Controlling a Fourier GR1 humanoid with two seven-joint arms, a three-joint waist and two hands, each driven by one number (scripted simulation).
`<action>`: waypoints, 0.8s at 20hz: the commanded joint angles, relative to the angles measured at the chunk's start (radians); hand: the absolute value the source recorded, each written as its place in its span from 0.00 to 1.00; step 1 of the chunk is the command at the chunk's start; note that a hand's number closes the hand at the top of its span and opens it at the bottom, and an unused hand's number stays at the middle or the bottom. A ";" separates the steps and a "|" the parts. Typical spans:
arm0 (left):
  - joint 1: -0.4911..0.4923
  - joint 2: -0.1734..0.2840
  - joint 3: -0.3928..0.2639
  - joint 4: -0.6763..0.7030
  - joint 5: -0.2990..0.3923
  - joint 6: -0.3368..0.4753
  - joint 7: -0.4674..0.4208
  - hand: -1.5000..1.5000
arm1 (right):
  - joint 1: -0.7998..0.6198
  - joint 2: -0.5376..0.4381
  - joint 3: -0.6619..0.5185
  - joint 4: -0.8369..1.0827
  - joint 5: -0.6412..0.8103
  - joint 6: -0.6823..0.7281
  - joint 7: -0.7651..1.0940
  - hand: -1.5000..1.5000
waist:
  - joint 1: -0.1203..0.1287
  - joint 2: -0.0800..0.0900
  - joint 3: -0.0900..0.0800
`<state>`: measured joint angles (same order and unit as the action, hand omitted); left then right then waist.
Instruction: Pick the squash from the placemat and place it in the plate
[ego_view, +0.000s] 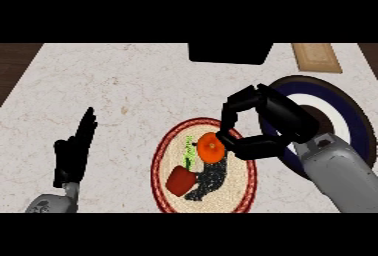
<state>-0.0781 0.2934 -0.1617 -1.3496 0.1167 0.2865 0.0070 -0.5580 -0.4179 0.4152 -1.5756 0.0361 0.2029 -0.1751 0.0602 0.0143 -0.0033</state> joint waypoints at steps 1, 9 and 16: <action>-0.025 -0.025 -0.037 -0.017 0.007 -0.013 0.083 0.50 | 0.115 0.106 0.037 0.182 -0.058 0.013 -0.221 1.00 | -0.001 0.020 0.011; -0.040 -0.003 -0.036 -0.038 0.006 -0.028 0.146 0.50 | 0.011 0.061 0.081 0.439 -0.112 0.421 -0.512 0.00 | 0.004 0.003 0.007; -0.004 -0.019 -0.039 -0.065 -0.004 -0.004 0.173 0.50 | -0.140 0.010 0.154 0.476 0.210 0.200 -0.602 0.00 | -0.028 -0.011 0.005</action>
<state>-0.0994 0.2609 -0.2027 -1.3796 0.1125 0.2873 0.1528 -0.6296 -0.3823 0.5392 -1.1368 0.1175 0.4291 -0.6879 0.0441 0.0112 0.0024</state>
